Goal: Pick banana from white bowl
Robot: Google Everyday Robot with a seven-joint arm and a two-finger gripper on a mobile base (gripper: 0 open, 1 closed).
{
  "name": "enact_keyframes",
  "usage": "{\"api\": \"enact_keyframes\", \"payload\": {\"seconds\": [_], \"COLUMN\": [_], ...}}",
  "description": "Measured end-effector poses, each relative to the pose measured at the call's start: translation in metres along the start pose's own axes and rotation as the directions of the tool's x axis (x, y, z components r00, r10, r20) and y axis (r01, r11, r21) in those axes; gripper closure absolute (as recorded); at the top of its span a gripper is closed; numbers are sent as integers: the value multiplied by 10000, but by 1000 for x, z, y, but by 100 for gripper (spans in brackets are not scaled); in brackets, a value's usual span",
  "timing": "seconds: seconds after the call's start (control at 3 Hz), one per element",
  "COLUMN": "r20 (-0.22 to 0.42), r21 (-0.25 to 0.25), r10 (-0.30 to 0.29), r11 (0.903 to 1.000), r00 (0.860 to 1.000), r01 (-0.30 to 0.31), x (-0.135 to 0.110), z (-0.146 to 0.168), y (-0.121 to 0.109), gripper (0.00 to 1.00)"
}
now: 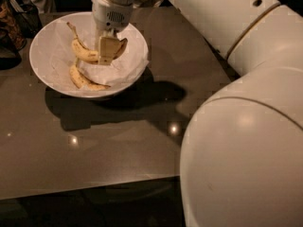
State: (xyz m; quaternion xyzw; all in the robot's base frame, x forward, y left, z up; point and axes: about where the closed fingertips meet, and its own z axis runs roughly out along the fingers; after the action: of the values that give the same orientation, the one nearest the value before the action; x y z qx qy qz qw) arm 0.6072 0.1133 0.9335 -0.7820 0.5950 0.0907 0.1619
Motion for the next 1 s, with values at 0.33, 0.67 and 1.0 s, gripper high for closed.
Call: {"api": "enact_keyframes", "payload": {"seconds": [0.33,0.67,1.0], "r20": [-218,-181,-90], "r21": [40,-199,-183], "r10": [-71,394,867], "r11": [10000,9990,9961], "r00": [9997,9991,9962], "r01": [72,-397,-869], "x": [-4,-13,-20], "z": [0,-13,-26], "y": [-1,29,61], "gripper": [100,100,100]}}
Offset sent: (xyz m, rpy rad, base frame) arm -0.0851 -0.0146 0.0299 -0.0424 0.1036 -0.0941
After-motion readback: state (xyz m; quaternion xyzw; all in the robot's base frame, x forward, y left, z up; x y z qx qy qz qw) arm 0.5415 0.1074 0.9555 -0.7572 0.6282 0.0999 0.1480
